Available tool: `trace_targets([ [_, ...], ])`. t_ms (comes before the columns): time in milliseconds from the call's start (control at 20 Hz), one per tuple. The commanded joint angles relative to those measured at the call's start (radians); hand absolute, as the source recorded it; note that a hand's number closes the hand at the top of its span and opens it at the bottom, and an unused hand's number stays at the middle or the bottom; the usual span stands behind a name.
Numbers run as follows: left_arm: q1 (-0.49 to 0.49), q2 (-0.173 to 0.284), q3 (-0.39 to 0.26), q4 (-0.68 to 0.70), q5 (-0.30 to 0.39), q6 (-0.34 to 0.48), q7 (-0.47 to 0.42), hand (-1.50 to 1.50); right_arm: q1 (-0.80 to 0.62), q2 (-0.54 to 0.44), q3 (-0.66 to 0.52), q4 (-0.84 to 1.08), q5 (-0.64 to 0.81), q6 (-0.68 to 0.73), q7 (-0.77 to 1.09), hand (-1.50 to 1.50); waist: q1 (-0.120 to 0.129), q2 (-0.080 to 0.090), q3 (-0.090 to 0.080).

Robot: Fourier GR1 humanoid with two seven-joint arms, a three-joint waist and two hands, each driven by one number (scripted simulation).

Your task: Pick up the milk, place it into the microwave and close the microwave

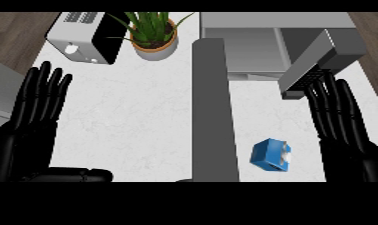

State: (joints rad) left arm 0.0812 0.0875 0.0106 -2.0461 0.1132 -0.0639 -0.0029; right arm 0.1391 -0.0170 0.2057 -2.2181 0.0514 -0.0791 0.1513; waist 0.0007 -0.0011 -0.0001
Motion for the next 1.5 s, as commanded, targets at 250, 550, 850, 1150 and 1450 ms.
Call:
trace_targets([
  [250, 0.097, -0.013, -0.005, -0.040, 0.003, -0.049, -0.055, -1.50, 0.042, -0.032, -0.103, 0.194, -0.069, 0.061, -0.164, -1.50, 0.001, 0.001, 0.000],
  [550, 0.183, -0.023, -0.030, -0.095, 0.009, -0.072, -0.046, -1.50, 0.226, -0.024, -0.055, 0.317, 0.002, 0.060, -0.394, -1.50, -0.001, 0.000, 0.000],
  [850, 0.235, -0.048, -0.078, -0.201, -0.026, -0.053, -0.016, -1.50, 0.277, -0.044, -0.116, 0.443, -0.025, 0.073, -0.528, -1.50, -0.001, 0.000, 0.001],
  [1150, 0.223, -0.050, -0.074, -0.180, -0.042, -0.056, -0.006, -1.50, 0.172, -0.040, -0.192, 0.679, -0.056, 0.094, -0.669, -1.50, 0.001, 0.001, 0.000],
  [1450, 0.149, -0.058, -0.050, -0.190, -0.036, -0.022, 0.068, -1.50, 0.084, -0.018, -0.203, 0.891, -0.055, 0.120, -0.782, -1.50, 0.000, 0.001, 0.001],
])
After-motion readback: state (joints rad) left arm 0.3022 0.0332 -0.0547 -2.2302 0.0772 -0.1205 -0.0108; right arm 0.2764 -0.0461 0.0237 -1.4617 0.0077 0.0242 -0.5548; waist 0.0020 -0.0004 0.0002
